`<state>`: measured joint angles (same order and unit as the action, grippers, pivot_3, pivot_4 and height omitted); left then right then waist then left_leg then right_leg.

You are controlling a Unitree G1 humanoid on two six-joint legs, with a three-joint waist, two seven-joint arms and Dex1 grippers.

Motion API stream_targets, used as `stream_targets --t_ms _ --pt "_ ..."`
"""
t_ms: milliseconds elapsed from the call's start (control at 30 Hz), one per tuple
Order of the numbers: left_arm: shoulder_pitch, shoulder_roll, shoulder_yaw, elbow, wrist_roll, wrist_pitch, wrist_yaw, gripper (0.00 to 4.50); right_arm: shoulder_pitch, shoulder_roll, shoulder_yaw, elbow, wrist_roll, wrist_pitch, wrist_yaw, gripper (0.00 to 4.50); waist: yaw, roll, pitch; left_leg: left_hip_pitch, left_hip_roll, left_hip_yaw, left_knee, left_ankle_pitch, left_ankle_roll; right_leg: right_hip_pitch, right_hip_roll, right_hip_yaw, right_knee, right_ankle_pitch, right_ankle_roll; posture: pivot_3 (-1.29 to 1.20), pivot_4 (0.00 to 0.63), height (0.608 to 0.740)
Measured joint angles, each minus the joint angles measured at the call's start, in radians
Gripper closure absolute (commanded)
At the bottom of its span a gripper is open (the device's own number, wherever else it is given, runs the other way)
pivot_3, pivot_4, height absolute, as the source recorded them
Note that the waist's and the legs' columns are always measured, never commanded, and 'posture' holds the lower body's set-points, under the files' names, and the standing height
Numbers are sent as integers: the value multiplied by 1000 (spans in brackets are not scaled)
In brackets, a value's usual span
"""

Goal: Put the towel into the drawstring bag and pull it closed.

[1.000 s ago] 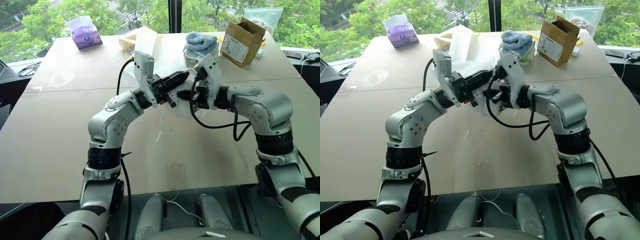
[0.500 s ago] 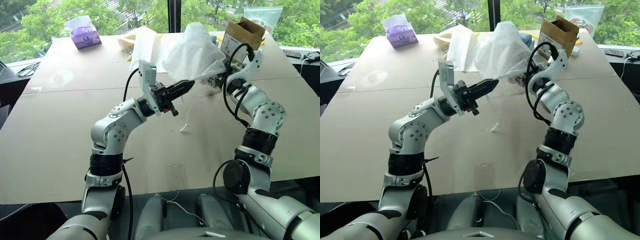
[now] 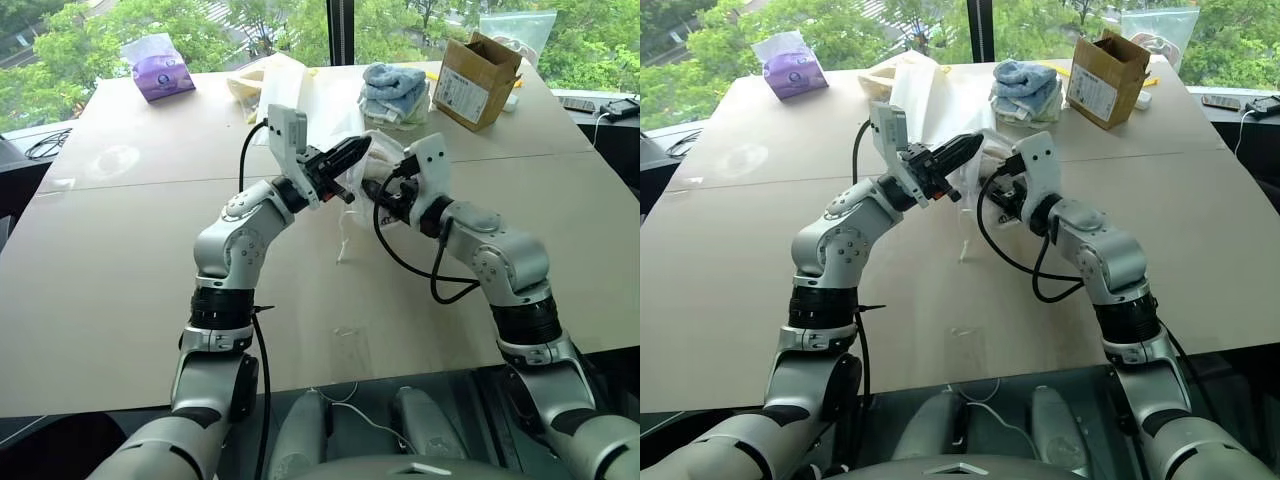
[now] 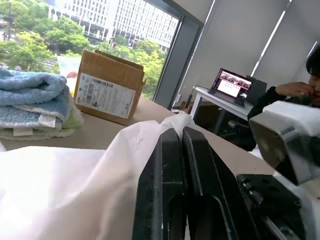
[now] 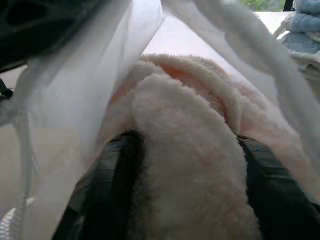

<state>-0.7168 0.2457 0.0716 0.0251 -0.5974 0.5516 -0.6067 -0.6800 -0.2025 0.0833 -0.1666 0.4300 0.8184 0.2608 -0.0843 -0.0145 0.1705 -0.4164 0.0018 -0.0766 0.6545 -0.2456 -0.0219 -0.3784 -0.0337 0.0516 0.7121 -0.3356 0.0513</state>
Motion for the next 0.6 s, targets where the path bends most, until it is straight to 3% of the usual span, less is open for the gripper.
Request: stream_targets --t_ms 433,600 --pt "-15 -13 6 28 22 -9 19 4500 45 -65 -190 -228 235 194 35 1581 18 0 0 -1 0 0 0 0 0 0 0 0 -1 0 0 0 150 740" --pt "-16 -11 10 26 16 3 24 4500 110 -258 -188 -155 71 55 54 1581 26 0 0 -1 -1 0 0 0 0 1 -1 0 -1 0 0 0 150 740"
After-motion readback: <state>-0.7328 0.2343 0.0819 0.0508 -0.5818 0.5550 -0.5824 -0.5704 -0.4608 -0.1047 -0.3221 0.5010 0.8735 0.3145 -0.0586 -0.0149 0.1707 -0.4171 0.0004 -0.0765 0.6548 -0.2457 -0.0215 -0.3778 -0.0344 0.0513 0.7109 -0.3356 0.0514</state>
